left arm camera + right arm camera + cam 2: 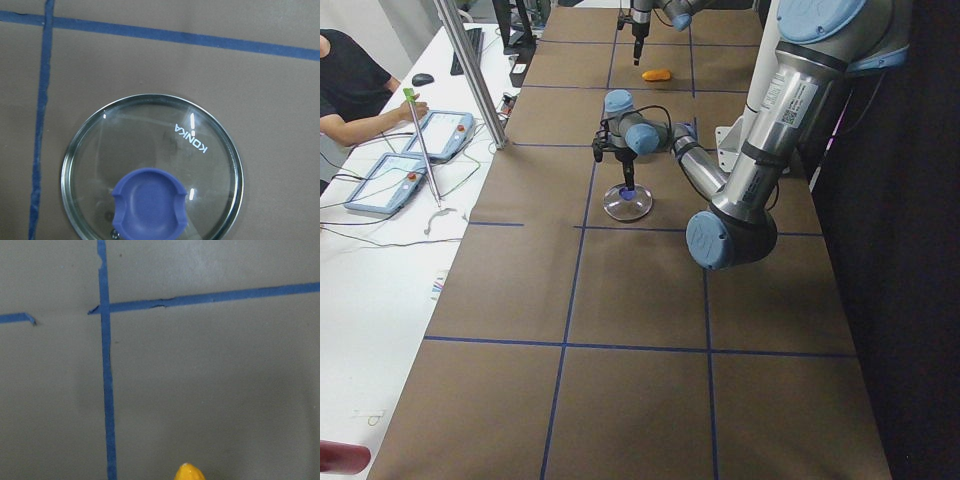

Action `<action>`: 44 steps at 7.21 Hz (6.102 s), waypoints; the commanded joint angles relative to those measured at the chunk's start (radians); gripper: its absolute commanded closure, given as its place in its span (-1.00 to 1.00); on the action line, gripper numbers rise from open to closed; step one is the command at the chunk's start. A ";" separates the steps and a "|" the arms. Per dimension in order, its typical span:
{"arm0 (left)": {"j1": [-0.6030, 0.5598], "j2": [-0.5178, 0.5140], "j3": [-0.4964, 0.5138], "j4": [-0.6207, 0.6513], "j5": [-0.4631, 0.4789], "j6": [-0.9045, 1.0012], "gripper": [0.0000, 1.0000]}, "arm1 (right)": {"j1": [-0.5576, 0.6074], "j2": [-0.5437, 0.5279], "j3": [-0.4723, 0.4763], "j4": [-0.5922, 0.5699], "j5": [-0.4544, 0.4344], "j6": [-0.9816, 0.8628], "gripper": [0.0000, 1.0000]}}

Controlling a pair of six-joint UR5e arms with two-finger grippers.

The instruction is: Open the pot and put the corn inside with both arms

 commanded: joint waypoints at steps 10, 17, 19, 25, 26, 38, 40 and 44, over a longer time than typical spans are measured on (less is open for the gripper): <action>-0.064 -0.005 -0.057 0.037 -0.041 0.001 -1.00 | -0.132 -0.080 -0.004 0.003 -0.028 0.000 0.94; -0.202 0.154 -0.128 0.042 -0.088 0.330 -1.00 | -0.062 0.250 0.180 -0.384 -0.011 0.016 1.00; -0.280 0.228 -0.123 0.040 -0.088 0.494 -1.00 | -0.112 0.551 0.103 -0.592 -0.026 0.116 0.98; -0.346 0.256 -0.067 0.033 -0.108 0.648 -1.00 | -0.266 0.841 -0.224 -0.521 -0.187 0.313 0.95; -0.346 0.259 -0.067 0.033 -0.108 0.649 -1.00 | -0.269 0.841 -0.255 -0.470 -0.187 0.318 0.89; -0.689 0.389 0.148 0.033 -0.229 1.201 -1.00 | 0.070 0.446 0.004 -0.465 -0.004 -0.167 -0.98; -0.749 0.412 0.183 0.034 -0.222 1.206 -1.00 | 0.201 0.343 -0.007 -0.467 0.053 -0.350 -0.99; -0.789 0.476 0.190 0.034 -0.229 1.309 -1.00 | 0.511 0.227 -0.225 -0.464 0.283 -0.867 -0.99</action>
